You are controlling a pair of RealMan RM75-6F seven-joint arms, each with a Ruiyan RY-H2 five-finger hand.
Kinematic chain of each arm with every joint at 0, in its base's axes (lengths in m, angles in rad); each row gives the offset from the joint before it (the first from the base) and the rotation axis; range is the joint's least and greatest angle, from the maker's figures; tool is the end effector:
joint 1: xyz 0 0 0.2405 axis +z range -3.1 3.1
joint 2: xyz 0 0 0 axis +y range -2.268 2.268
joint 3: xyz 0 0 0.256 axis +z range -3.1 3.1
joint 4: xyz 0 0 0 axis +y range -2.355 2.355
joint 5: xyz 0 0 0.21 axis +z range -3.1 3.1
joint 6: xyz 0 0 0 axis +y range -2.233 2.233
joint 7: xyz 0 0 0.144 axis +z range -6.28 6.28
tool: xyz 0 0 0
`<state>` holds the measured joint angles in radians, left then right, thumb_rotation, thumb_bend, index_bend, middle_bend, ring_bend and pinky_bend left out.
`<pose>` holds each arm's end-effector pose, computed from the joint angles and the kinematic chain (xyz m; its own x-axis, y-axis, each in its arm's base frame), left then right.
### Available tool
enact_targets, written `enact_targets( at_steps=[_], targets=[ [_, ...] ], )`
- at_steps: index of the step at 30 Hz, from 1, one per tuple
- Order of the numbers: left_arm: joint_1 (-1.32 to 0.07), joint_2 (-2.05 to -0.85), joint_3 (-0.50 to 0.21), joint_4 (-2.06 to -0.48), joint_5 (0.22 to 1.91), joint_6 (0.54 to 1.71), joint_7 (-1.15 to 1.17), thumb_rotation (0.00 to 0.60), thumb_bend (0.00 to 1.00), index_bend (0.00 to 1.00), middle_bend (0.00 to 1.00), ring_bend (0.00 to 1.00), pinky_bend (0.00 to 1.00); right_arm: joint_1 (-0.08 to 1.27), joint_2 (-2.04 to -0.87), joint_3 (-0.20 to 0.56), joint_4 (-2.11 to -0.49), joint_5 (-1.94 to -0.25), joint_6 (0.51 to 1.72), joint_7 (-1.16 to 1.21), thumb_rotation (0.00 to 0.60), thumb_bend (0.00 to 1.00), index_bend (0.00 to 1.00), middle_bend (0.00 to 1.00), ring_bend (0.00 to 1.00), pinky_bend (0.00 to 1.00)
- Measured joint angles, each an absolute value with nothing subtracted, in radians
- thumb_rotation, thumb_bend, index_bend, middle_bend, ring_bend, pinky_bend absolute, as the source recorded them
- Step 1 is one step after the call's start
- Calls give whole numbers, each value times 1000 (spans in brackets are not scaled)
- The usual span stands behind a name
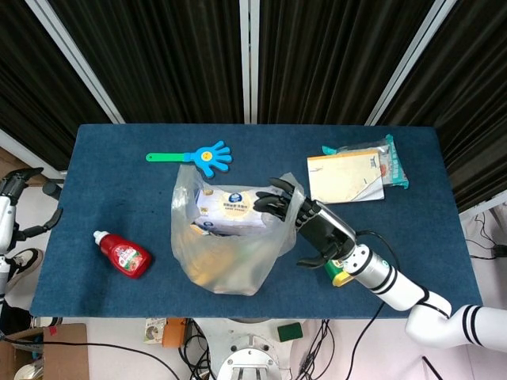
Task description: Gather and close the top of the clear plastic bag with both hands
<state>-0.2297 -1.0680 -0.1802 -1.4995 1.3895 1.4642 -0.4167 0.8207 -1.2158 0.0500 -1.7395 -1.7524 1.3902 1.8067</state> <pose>-0.3045 0.2545 0.2140 0.1026 -0.1734 0.9795 0.9894 -0.0842 -0.1186 -0.0644 -0.2900 0.0998 -0.5607 -0.8270 -0.0407 -0.1133 0.1253 -0.9856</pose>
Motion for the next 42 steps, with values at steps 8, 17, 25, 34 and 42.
enact_targets(
  at_steps=[8,17,25,34,42],
  targets=[
    [-202,-994,-213,-1586,1383,1489,-563,282,321,285,340,258,413,788,-1231,12,-1683,-1785,1427,1840,600,101,33,165,17,104],
    [-180,-834,-252,-1707,1385,1500,-806,522,210,194,347,279,423,771,-1236,-10,-1682,-1816,1459,1826,600,101,33,159,17,104],
    [-205,-849,-282,-1750,1460,1579,-473,600,129,89,179,125,276,761,-1256,-20,-1667,-1813,1470,1830,600,101,33,158,16,104],
    [-360,-987,-296,-1794,1588,1536,-147,600,77,71,161,106,245,754,-1262,-25,-1666,-1805,1474,1828,600,101,34,157,17,104],
    [-471,-1062,-304,-1837,1607,1435,-111,600,47,71,161,106,238,754,-1274,-24,-1652,-1799,1469,1832,600,101,34,157,16,104]
  ],
)
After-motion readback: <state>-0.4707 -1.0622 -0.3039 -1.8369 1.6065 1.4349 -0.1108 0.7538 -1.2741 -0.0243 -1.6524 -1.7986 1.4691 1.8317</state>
